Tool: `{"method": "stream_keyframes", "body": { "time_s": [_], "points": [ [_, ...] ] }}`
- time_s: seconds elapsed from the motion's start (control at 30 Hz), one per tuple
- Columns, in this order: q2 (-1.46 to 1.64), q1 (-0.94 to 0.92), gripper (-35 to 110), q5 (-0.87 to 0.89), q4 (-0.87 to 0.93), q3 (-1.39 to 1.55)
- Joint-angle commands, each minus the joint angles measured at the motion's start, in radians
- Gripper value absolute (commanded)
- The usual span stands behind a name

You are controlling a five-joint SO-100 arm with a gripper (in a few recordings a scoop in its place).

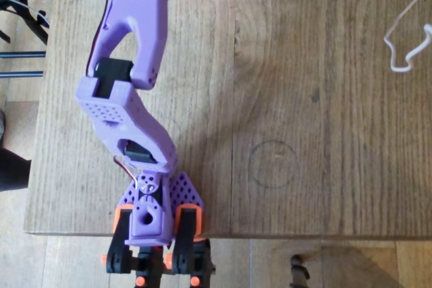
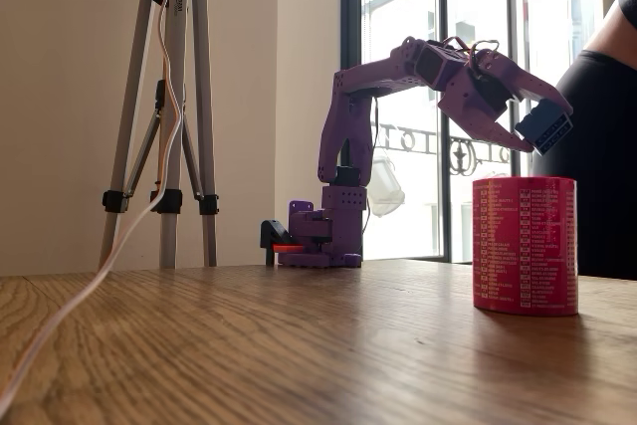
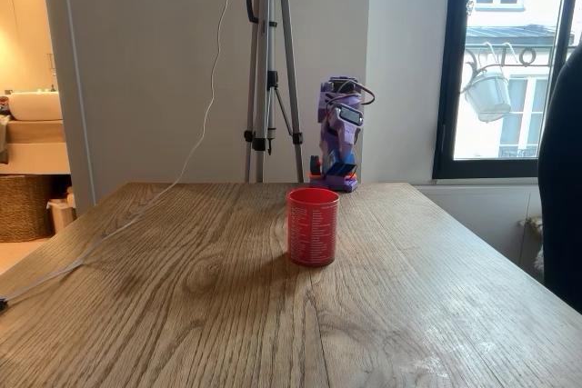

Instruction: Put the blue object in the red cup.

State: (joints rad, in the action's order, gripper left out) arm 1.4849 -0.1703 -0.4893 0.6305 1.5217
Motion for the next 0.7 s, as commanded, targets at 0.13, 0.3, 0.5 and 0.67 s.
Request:
{"method": "stream_keyframes", "body": {
  "time_s": [0.13, 0.3, 0.5, 0.67],
  "points": [
    [-0.011, -0.018, 1, -0.006, -0.138, -0.008],
    [-0.014, -0.052, 1, -0.005, -0.158, -0.002],
    [-0.014, -0.074, 1, -0.008, -0.164, 0.005],
    [-0.012, -0.077, 1, -0.008, -0.153, 0.009]
  ]
}}
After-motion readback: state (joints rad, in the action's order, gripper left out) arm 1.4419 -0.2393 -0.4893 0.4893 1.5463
